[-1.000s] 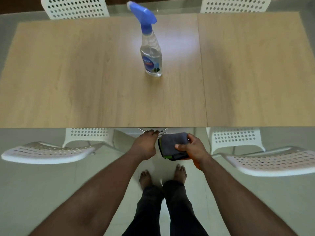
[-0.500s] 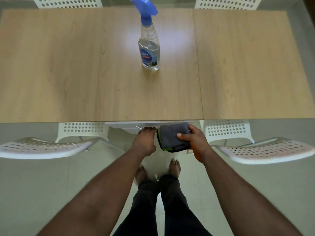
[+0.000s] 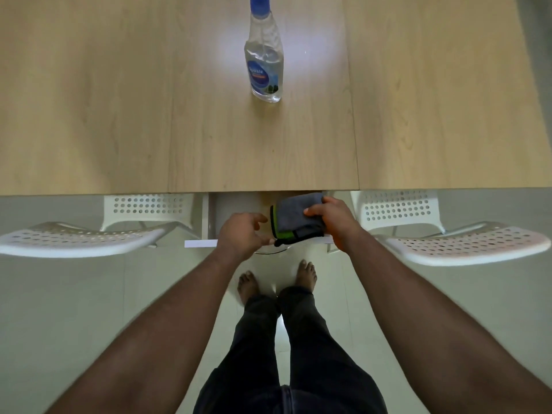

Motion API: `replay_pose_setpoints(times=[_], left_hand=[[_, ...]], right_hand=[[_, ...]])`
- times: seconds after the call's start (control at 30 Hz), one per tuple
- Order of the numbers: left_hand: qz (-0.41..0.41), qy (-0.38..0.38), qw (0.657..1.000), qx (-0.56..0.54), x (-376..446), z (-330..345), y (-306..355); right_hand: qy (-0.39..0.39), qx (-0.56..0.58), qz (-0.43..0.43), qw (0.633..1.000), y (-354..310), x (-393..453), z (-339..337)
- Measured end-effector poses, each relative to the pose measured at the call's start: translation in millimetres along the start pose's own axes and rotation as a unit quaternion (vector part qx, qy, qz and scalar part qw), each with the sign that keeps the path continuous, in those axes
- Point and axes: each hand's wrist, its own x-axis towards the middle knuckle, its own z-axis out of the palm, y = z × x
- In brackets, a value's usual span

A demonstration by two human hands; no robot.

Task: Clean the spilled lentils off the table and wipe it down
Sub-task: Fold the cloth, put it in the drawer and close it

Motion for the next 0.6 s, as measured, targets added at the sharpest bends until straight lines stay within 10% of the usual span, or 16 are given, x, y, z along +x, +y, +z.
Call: replay_pose_setpoints(times=[0.37, 0.6], left_hand=[[-0.060, -0.027, 0.998, -0.005, -18, 4, -11], [-0.045, -0.037, 0.998, 0.028, -20, 2, -8]], right_hand=[[-0.070, 0.000, 0.066, 0.995, 28, 25, 41], [0.041, -0.495, -0.020, 0.867, 44, 27, 49]])
